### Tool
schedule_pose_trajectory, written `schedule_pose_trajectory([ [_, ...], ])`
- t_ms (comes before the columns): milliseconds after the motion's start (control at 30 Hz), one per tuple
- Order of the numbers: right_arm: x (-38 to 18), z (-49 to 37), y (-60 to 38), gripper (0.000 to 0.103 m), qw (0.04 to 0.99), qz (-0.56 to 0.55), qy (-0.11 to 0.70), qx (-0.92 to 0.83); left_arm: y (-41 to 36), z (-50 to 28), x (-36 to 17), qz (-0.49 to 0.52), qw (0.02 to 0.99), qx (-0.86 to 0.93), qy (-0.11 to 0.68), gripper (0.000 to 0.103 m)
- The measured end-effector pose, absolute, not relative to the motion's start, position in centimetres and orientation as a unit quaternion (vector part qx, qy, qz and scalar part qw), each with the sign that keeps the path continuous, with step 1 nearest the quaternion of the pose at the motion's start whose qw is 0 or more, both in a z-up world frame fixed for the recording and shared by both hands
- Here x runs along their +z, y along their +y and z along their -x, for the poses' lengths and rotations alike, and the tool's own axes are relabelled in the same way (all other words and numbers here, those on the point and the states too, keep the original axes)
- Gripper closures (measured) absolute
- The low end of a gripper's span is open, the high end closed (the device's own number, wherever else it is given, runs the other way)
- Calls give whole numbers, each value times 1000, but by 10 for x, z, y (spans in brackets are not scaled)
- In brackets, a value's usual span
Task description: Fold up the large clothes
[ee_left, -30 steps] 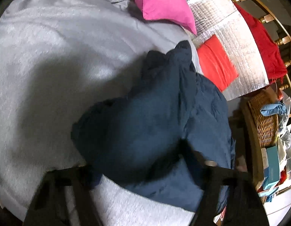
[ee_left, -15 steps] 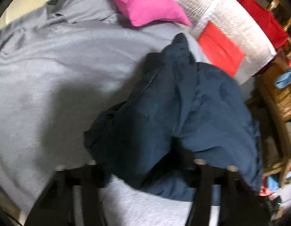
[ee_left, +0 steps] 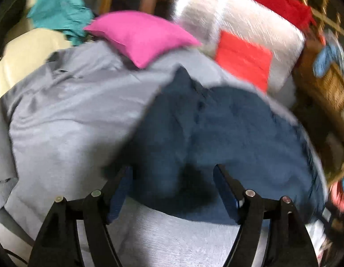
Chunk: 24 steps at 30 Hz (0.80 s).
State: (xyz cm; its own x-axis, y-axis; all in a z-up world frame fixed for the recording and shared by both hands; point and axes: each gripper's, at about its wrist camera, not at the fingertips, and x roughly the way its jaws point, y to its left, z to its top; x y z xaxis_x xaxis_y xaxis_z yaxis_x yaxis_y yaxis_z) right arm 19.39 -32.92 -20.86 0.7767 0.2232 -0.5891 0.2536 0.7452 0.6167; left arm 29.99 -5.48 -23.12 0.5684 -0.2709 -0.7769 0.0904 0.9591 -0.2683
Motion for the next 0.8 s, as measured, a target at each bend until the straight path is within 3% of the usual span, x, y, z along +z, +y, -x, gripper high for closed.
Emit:
schedule_pose_trajectory([
  [100, -236, -225, -335, 51, 856, -348, 381, -25, -84, -306, -251, 21, 873, -90, 480, 25],
  [200, -264, -238, -342, 59, 840, -365, 400, -32, -88, -306, -253, 1, 873, -90, 480, 25],
  [400, -228, -211, -335, 56, 854, -350, 384, -26, -71, -273, -208, -16, 905, -91, 415, 25],
  [500, -195, -187, -319, 35, 882, -300, 362, -35, -64, -248, -171, -39, 925, -87, 368, 25],
  [700, -129, -147, -294, 32, 917, -205, 331, -81, -43, -211, -99, -41, 946, -77, 313, 15],
  [800, -99, -129, -273, 23, 934, -145, 308, -109, -33, -195, -67, -37, 953, -74, 290, 14],
])
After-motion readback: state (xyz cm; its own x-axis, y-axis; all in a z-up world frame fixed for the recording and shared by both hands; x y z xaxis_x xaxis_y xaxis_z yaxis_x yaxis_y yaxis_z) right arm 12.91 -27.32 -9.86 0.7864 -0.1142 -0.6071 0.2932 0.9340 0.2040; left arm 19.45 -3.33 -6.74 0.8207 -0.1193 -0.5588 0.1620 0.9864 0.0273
